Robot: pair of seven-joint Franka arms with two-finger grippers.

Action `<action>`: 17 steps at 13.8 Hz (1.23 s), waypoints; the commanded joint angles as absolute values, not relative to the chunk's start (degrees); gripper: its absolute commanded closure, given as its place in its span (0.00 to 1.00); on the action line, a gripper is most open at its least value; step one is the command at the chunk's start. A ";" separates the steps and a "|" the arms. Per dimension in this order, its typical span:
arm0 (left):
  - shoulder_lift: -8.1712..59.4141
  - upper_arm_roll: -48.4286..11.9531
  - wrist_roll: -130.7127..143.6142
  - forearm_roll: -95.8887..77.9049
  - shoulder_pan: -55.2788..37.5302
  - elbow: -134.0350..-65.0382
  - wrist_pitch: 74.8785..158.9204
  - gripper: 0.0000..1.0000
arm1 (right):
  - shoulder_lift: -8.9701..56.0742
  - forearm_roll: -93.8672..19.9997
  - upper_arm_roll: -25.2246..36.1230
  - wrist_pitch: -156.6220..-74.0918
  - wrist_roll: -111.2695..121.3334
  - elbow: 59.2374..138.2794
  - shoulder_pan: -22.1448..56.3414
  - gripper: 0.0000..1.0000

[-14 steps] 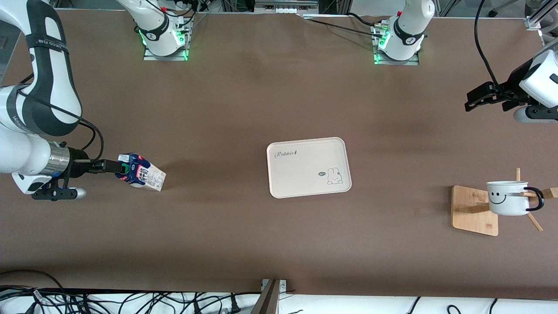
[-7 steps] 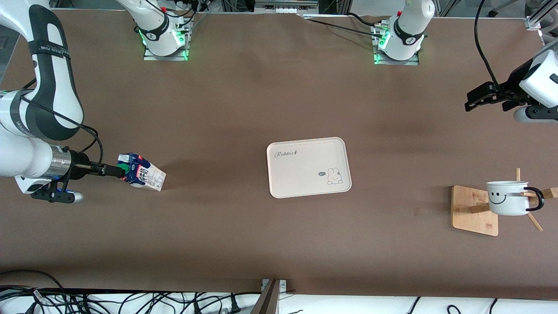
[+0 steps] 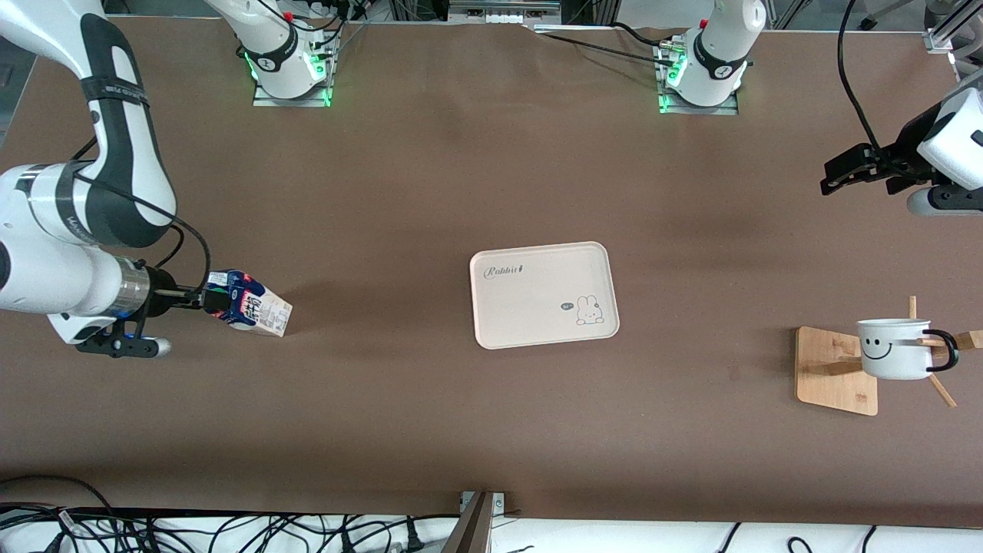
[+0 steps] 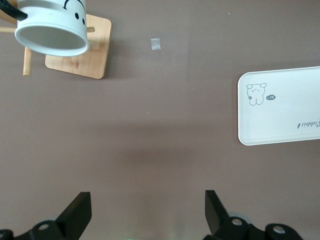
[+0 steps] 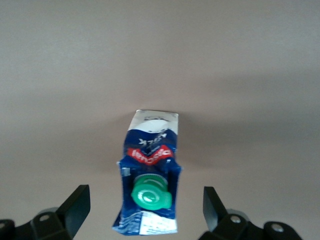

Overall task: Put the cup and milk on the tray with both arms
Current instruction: 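Grasp the milk carton with the right gripper while the left gripper reaches the mug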

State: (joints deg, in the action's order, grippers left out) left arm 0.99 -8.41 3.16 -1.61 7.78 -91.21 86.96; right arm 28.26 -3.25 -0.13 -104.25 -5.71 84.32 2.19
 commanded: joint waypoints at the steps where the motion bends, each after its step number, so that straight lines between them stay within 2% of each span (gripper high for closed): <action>1: 1.32 -8.96 3.08 1.57 8.09 -90.00 85.69 0.00 | 29.62 -2.28 -0.18 -103.97 -6.77 82.88 2.46 0.00; 5: 3.59 -8.96 2.90 6.31 7.91 -90.18 86.39 0.00 | 30.49 -2.37 -0.18 -103.97 -6.86 82.88 2.37 0.00; 10: 3.43 -8.35 2.99 10.00 7.21 -97.90 100.60 0.00 | 30.59 -2.46 -0.09 -103.71 -7.82 82.88 1.93 0.00; 13: 3.08 -8.26 3.08 11.16 7.03 -103.43 112.03 0.00 | 30.59 -2.55 0.00 -103.10 -7.82 83.14 1.76 0.00; 17: 4.82 -7.47 0.88 11.16 7.12 -104.41 118.47 0.00 | 30.59 -2.55 0.00 -99.24 -7.30 83.41 2.02 0.00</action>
State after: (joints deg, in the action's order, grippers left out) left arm 4.65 -8.07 2.58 9.67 7.38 -102.65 115.85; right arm 30.19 -3.20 0.31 -101.83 -6.79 84.31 2.11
